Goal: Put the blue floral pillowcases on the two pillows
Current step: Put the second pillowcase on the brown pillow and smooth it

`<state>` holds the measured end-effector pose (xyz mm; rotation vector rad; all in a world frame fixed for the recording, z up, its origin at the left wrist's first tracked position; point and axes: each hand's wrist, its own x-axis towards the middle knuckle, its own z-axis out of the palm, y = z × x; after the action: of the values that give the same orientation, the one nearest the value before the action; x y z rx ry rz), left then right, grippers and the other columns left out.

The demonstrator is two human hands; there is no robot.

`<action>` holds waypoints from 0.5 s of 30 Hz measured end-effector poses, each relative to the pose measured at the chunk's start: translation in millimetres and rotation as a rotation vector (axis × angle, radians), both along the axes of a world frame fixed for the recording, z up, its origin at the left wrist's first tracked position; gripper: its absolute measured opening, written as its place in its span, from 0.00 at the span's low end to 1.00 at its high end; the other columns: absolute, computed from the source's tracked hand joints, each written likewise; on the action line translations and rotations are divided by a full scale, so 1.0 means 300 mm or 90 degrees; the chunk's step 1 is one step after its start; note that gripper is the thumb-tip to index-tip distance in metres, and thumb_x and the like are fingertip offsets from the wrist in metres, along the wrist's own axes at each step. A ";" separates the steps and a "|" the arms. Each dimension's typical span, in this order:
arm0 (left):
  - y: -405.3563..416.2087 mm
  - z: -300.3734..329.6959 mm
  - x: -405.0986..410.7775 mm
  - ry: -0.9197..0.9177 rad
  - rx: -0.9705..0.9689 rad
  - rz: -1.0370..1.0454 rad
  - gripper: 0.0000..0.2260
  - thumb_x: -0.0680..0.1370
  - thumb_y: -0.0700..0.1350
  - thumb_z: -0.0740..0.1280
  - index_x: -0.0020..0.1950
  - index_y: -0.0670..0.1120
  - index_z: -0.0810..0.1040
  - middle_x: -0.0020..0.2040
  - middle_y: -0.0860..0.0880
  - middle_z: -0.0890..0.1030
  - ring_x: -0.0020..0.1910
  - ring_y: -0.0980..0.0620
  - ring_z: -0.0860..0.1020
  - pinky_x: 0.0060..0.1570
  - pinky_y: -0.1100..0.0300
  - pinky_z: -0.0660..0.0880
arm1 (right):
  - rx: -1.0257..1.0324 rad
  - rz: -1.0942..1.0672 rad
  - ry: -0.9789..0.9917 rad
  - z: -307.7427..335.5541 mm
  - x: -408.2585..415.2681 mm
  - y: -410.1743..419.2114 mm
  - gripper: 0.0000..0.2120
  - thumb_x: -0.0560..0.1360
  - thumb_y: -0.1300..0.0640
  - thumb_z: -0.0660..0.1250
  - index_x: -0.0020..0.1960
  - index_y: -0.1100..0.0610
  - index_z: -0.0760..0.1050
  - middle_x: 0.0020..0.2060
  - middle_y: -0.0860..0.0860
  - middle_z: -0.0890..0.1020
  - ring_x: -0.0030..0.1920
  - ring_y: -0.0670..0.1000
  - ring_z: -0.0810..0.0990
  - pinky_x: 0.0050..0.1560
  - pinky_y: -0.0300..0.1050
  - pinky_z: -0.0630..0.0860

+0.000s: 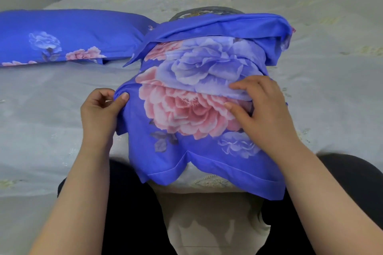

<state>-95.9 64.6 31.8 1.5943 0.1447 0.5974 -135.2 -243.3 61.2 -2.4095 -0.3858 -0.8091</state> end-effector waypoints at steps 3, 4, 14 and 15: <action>-0.010 0.001 0.008 -0.017 0.007 0.079 0.08 0.75 0.44 0.70 0.37 0.51 0.76 0.33 0.58 0.78 0.33 0.60 0.73 0.39 0.64 0.72 | 0.009 -0.024 -0.014 -0.007 -0.009 0.032 0.17 0.74 0.45 0.65 0.58 0.53 0.76 0.54 0.51 0.75 0.55 0.55 0.73 0.56 0.52 0.71; -0.012 0.001 0.011 -0.012 0.021 0.084 0.08 0.76 0.46 0.68 0.36 0.51 0.77 0.33 0.58 0.78 0.34 0.60 0.73 0.40 0.62 0.72 | 0.015 -0.031 -0.017 -0.011 -0.012 0.038 0.16 0.74 0.47 0.65 0.58 0.54 0.75 0.54 0.51 0.75 0.55 0.55 0.73 0.56 0.52 0.72; -0.105 0.054 -0.037 0.250 -0.018 -0.245 0.11 0.81 0.51 0.60 0.44 0.47 0.76 0.41 0.47 0.77 0.38 0.51 0.74 0.37 0.57 0.73 | 0.118 -0.070 0.039 -0.033 -0.009 0.010 0.14 0.71 0.58 0.70 0.57 0.54 0.75 0.51 0.46 0.74 0.55 0.50 0.74 0.53 0.36 0.65; -0.106 0.054 -0.042 0.239 0.001 -0.237 0.11 0.81 0.51 0.61 0.44 0.46 0.75 0.39 0.48 0.76 0.37 0.52 0.72 0.35 0.59 0.72 | 0.116 -0.074 0.036 -0.035 -0.008 0.006 0.14 0.72 0.58 0.69 0.57 0.53 0.75 0.51 0.46 0.75 0.55 0.50 0.75 0.52 0.35 0.65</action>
<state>-108.6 32.8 47.9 1.6684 0.1223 0.0072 -137.5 -241.4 50.8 -2.2950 -0.1440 -0.7876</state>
